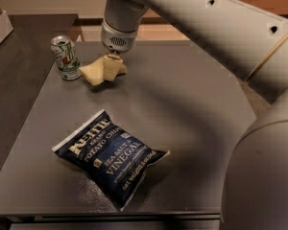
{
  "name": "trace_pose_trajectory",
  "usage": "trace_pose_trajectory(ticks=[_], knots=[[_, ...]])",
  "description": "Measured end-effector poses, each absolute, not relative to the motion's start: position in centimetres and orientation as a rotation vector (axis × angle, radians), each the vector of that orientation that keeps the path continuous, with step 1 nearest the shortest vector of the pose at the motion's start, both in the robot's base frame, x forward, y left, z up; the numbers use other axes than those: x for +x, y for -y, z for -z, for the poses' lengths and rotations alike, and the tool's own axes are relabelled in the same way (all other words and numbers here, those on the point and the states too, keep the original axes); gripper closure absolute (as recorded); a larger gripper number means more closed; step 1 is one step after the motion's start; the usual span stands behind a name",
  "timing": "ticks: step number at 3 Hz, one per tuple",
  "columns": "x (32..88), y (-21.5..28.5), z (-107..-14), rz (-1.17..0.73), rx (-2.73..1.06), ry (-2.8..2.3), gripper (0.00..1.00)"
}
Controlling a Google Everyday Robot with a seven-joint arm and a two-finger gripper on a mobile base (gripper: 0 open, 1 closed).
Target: Move sponge near 7up can
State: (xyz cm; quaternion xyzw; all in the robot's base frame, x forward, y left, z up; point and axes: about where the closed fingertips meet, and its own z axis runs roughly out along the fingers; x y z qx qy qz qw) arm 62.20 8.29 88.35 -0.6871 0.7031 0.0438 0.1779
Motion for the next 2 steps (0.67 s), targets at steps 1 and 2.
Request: trace_pose_trajectory(ticks=[1, 2], knots=[[62.24, -9.41, -87.88, -0.138, -1.928, -1.998, 0.59], [62.23, -9.43, -87.76, -0.138, -1.931, -1.998, 0.36]])
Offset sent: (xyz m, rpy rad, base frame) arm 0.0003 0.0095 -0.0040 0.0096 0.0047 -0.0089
